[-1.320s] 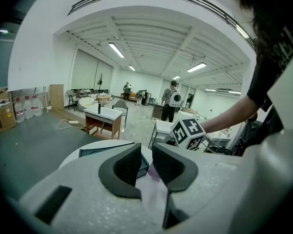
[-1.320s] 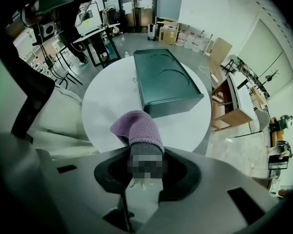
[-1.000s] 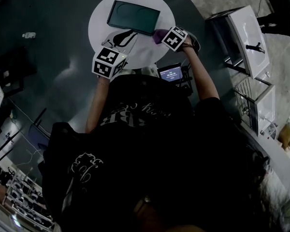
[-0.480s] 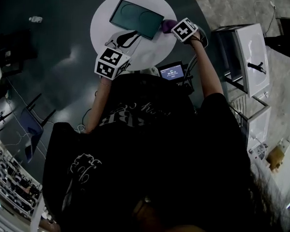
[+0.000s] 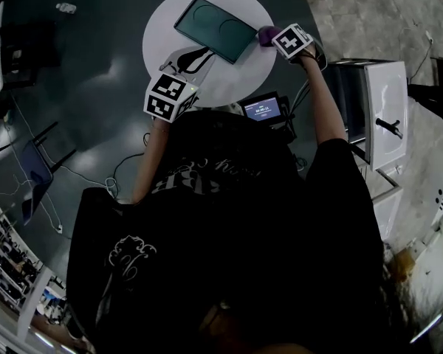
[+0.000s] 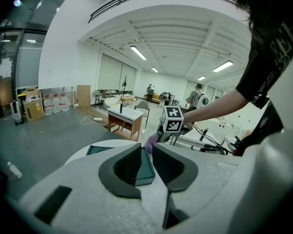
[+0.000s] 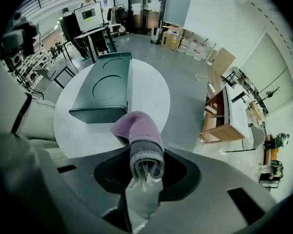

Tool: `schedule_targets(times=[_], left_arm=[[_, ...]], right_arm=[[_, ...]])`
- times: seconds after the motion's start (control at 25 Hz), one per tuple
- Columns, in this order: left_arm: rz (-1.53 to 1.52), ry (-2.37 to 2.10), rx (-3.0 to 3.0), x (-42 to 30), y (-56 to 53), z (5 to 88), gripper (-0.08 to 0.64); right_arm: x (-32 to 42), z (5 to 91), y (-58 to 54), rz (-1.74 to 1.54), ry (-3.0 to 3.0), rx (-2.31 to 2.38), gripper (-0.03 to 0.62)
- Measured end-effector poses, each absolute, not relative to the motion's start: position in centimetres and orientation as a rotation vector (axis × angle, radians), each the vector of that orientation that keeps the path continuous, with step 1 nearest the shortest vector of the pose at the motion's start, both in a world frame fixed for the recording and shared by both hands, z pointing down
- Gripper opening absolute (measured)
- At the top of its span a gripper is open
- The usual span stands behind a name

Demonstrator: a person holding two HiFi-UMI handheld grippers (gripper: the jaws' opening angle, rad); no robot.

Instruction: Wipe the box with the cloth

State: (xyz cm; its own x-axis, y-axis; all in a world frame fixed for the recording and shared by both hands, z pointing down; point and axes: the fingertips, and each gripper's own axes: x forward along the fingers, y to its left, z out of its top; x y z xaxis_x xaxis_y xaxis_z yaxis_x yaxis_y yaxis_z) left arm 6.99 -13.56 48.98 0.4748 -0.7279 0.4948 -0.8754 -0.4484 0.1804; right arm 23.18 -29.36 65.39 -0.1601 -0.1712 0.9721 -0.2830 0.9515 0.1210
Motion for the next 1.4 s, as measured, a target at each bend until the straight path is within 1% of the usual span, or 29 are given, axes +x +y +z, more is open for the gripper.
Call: schedule_targets(times=[0.48, 0.6, 0.72, 0.96, 1.2, 1.4], left_arm=[[0.464, -1.456, 2.207, 5.3, -11.3, 49.4, 0.080], [0.453, -1.472, 2.182, 3.8, -10.8, 49.7, 0.080], [0.429, -1.486, 2.160, 1.6, -10.3, 50.1, 0.080], [0.404, -1.485, 2.152, -2.5, -10.7, 50.3, 0.080], [0.426, -1.444, 2.178, -3.6, -11.2, 50.0, 0.080], [0.400, -1.424, 2.159, -9.7, -9.9, 52.5, 0.080]], right_arm=[[20.8, 65.9, -31.4, 0.035, -1.721, 0.230, 0.117], [19.1, 65.7, -32.1, -0.010, -1.702, 0.196, 0.117], [18.0, 66.2, -32.3, 0.014, -1.631, 0.201, 0.117], [10.8, 66.6, -33.9, -0.018, -1.686, 0.184, 0.117], [7.2, 66.1, -35.6, -0.020, -1.664, 0.181, 0.117], [0.0, 68.2, -35.6, -0.040, -1.630, 0.160, 0.117]])
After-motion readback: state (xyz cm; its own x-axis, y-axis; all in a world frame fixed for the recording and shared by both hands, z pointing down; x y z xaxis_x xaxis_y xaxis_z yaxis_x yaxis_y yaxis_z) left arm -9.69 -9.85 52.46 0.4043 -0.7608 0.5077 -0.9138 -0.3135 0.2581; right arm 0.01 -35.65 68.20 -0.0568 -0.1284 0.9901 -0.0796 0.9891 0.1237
